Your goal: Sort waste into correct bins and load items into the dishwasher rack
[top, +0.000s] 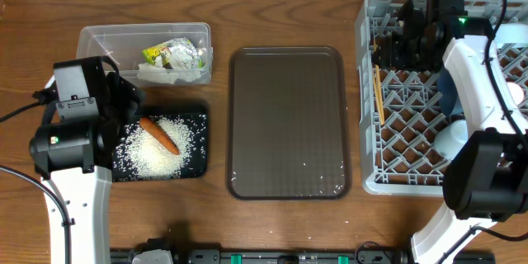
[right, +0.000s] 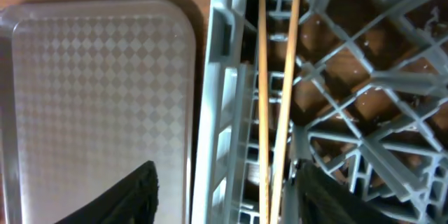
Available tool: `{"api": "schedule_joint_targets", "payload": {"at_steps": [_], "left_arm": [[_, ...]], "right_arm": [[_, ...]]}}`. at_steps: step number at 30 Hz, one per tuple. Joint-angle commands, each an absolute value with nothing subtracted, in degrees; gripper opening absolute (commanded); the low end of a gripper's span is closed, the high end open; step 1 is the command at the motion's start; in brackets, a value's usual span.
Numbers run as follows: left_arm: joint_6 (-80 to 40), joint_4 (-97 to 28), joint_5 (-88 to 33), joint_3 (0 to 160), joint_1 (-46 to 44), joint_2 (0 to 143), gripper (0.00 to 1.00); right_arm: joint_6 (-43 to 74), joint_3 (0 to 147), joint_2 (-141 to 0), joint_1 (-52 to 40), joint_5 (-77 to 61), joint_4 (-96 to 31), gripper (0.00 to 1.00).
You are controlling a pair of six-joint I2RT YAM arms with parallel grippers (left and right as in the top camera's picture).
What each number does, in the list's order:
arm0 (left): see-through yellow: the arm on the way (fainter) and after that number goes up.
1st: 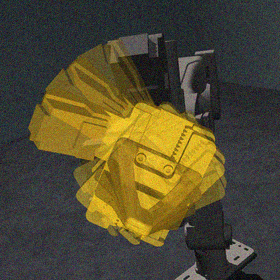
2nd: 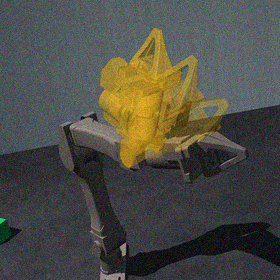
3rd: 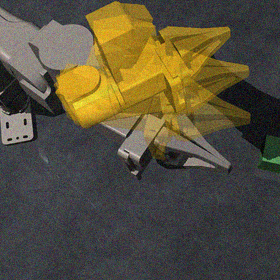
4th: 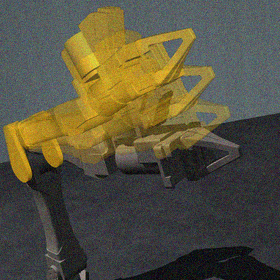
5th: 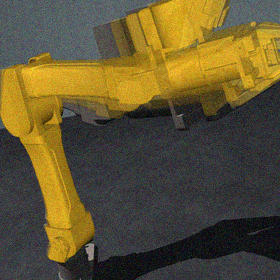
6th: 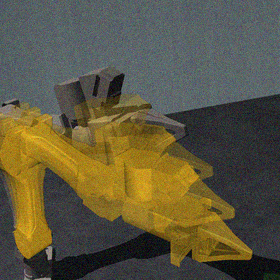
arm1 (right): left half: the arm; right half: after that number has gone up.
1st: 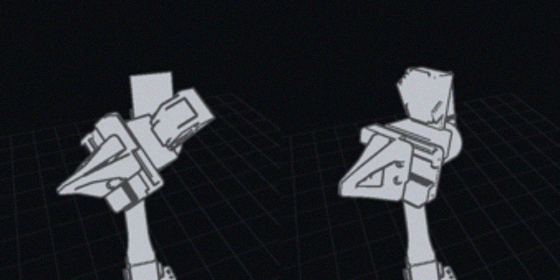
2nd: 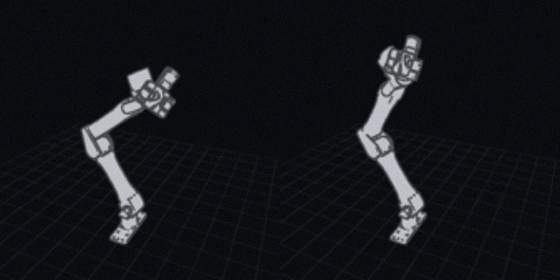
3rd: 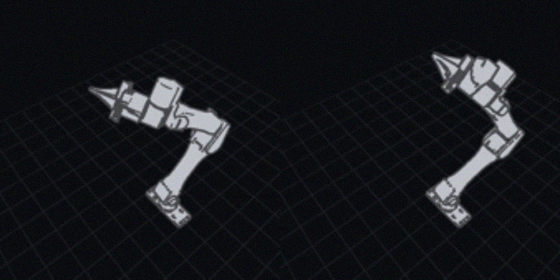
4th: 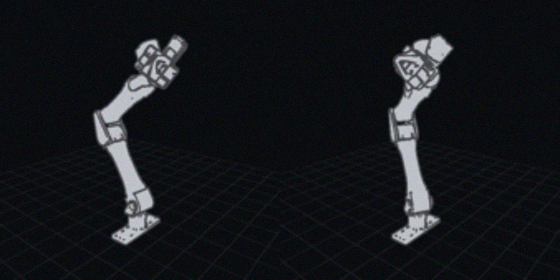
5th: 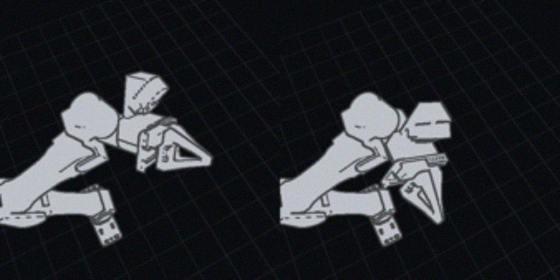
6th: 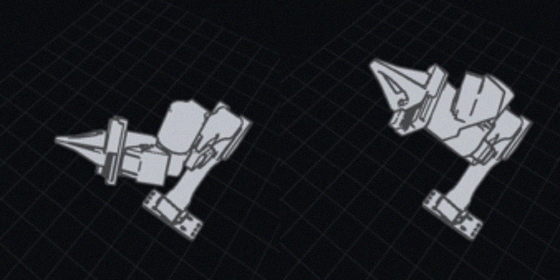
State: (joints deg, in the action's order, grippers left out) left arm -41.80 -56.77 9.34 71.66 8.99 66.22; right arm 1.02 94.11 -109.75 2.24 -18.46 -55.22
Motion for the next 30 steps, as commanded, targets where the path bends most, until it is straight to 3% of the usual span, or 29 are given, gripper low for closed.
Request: {"api": "schedule_joint_targets", "payload": {"at_steps": [1, 11, 21, 30], "left_arm": [[-41.89, -56.95, 9.45, 71.79, 9.37, 66.24, 0.99], [-41.89, -56.95, 9.45, 71.79, 9.37, 66.24, 0.99], [-41.89, -56.95, 9.45, 71.79, 9.37, 66.24, 0.99], [-41.89, -56.95, 9.45, 71.79, 9.37, 66.24, 0.99]], "right_arm": [[2.66, 95.74, -108.86, 2.55, -19.75, -57.41, 0.66], [4.34, 97.80, -93.49, 1.34, -19.51, -71.13, 0.57], [8.40, 95.81, -73.03, -6.00, -11.84, -80.62, 0.59], [17.69, 74.59, -52.60, -13.98, -11.77, -75.20, 0.61]]}}
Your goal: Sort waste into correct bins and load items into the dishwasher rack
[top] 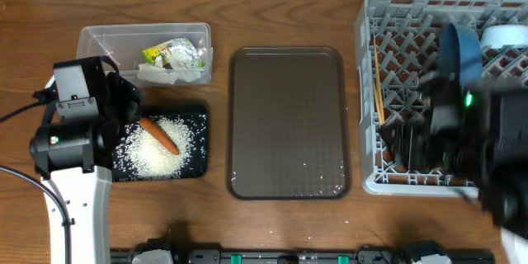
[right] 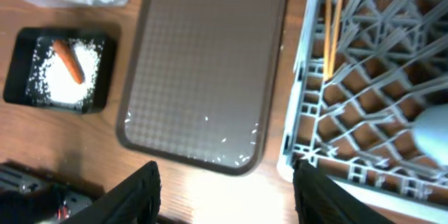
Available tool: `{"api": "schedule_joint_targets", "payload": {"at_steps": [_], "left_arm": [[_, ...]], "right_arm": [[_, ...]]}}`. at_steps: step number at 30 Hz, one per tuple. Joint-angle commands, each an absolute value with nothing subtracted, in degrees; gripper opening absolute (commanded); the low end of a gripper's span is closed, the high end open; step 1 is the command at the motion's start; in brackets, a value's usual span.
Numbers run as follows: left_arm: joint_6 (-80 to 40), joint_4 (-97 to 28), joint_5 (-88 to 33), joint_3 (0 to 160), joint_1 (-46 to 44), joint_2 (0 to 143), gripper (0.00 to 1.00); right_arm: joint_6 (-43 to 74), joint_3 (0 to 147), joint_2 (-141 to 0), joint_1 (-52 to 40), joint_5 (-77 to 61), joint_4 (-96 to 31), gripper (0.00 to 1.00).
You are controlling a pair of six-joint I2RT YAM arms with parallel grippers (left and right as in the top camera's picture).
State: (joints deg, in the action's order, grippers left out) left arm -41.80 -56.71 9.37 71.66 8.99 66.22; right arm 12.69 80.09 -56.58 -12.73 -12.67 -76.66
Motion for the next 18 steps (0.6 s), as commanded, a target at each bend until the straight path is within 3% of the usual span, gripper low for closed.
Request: {"api": "schedule_joint_targets", "payload": {"at_steps": [1, 2, 6, 11, 18], "left_arm": [[-41.89, -56.95, 9.45, 71.79, 9.37, 66.24, 0.99], [-41.89, -56.95, 9.45, 71.79, 9.37, 66.24, 0.99], [-41.89, -56.95, 9.45, 71.79, 9.37, 66.24, 0.99], [-41.89, -56.95, 9.45, 71.79, 9.37, 66.24, 0.99], [-41.89, -56.95, 9.45, 71.79, 9.37, 66.24, 0.99]], "right_arm": [[18.59, 71.57, -50.35, -13.96, -11.77, -74.04, 0.73], [19.38, 68.79, -48.23, -13.89, -11.75, -73.08, 0.99], [22.28, 61.52, -43.03, -13.91, -11.79, -70.83, 0.99], [34.70, 58.00, -42.24, -13.89, -11.75, -70.28, 0.99], [34.65, 57.30, -42.37, -13.91, -9.02, -72.82, 0.99]]}}
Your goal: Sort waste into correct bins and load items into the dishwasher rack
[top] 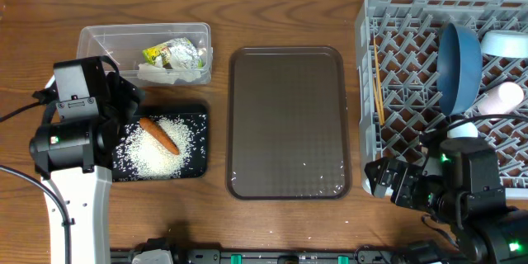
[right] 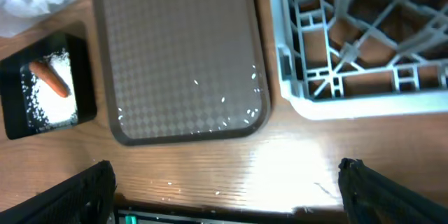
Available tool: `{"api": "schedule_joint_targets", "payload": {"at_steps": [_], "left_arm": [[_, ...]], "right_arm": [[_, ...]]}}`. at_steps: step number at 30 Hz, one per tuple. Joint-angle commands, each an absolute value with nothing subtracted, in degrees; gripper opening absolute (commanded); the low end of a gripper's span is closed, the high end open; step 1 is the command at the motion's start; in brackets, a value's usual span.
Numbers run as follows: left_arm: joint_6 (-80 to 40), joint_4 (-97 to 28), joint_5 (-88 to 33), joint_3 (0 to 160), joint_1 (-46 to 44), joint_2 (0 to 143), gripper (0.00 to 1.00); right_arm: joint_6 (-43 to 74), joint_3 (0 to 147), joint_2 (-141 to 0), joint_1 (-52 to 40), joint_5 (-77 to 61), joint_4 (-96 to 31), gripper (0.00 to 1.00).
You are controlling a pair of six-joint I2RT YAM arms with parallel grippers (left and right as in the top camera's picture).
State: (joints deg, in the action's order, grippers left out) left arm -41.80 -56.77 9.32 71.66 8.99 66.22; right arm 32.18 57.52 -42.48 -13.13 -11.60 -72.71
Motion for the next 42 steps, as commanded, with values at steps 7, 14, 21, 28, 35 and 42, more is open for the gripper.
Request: {"api": "schedule_joint_targets", "payload": {"at_steps": [7, 14, 21, 28, 35, 42], "left_arm": [[-41.89, -56.95, 9.45, 71.79, 9.37, 66.24, 0.99], [-41.89, -56.97, 9.45, 71.79, 9.37, 66.24, 0.99], [-41.89, -56.95, 9.45, 71.79, 9.37, 66.24, 0.99], [-41.89, -56.95, 9.45, 71.79, 9.37, 66.24, 0.99], [-41.89, -56.95, 9.45, 71.79, 9.37, 66.24, 0.99], [-41.89, -56.95, 9.45, 71.79, 9.37, 66.24, 0.99]], "right_arm": [[28.12, 56.77, -42.37, -13.93, -5.43, -68.69, 0.99], [13.72, 44.01, -35.46, -16.16, -9.54, -43.35, 0.99], [11.70, 20.32, -21.32, -14.94, -13.61, -13.50, 0.99], [11.70, 2.15, -8.49, -12.03, -14.39, 7.49, 0.99], [9.45, 0.32, -2.13, -9.67, -12.88, 4.89, 0.99], [7.40, 0.32, -0.30, -4.45, -12.88, 0.47, 0.99]]}}
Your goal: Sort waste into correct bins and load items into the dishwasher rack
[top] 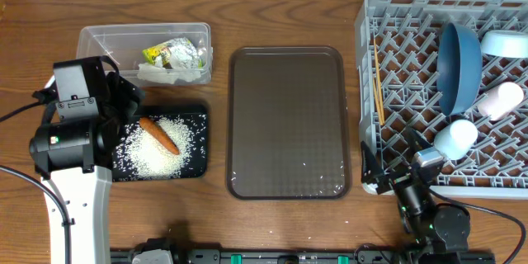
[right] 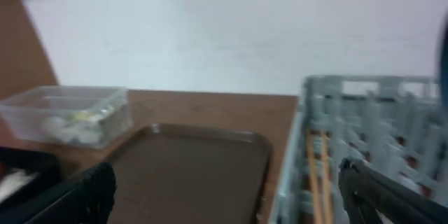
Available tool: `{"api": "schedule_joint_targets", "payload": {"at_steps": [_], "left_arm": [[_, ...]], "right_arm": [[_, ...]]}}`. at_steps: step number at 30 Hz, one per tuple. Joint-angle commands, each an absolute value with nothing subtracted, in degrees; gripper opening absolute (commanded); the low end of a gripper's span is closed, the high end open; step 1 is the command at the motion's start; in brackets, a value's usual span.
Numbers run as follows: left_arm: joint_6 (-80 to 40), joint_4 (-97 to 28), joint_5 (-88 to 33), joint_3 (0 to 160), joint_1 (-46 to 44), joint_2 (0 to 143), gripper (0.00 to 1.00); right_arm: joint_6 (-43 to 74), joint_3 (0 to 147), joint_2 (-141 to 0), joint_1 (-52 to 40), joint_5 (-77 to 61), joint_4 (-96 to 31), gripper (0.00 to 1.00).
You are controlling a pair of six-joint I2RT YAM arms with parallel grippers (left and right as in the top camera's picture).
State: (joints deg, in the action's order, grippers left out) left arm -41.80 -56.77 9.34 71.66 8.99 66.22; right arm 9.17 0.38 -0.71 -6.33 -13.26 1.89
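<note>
The grey dishwasher rack [top: 363, 91] stands at the right with a pair of chopsticks [top: 378, 82], a blue bowl [top: 458, 66], two white cups [top: 454, 136] and a white bowl [top: 505, 43] in it. The brown tray [top: 287, 122] in the middle is bare. My right gripper [top: 388, 165] sits low at the rack's near left corner, open and empty. In the right wrist view its fingers [right: 77, 196] stand wide apart, with the tray [right: 189, 168] and chopsticks [right: 315, 175] ahead. My left arm [top: 74, 124] is over the black dish's left edge, its fingers hidden.
A clear bin [top: 144, 49] at the back left holds a green wrapper [top: 169, 54] and white waste. In front of it a black dish [top: 194, 144] holds rice and a carrot [top: 158, 134]. Bare wood runs along the front edge.
My right arm has drawn back and down to the rack's near left corner. Its camera now looks level across the table instead of down. The left arm has not moved.
My right gripper was open over the chopsticks at the rack's far left. It then stood over the rack's near part, later past the rack's front edge. Now it rests low at the front corner, empty. The chopsticks stayed in the rack and the left arm kept still.
</note>
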Motion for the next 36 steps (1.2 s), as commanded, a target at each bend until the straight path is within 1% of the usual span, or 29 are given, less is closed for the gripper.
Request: {"api": "schedule_joint_targets", "payload": {"at_steps": [1, 3, 7, 36], "left_arm": [[-41.89, -56.95, 9.45, 71.79, 9.37, 66.24, 0.99], [-41.89, -56.97, 9.45, 71.79, 9.37, 66.24, 0.99], [-41.89, -56.95, 9.45, 71.79, 9.37, 66.24, 0.99], [-41.89, -56.95, 9.45, 71.79, 9.37, 66.24, 0.99]], "right_arm": [[7.40, 0.32, -0.30, -3.46, -12.86, -1.04, 0.99], [7.40, 0.32, -0.30, -1.54, -12.32, -3.44, 0.99], [5.87, 0.32, -0.30, 0.64, -11.81, -3.25, 0.99], [5.91, 0.32, -0.32, 0.69, -11.86, -3.22, 0.99]]}}
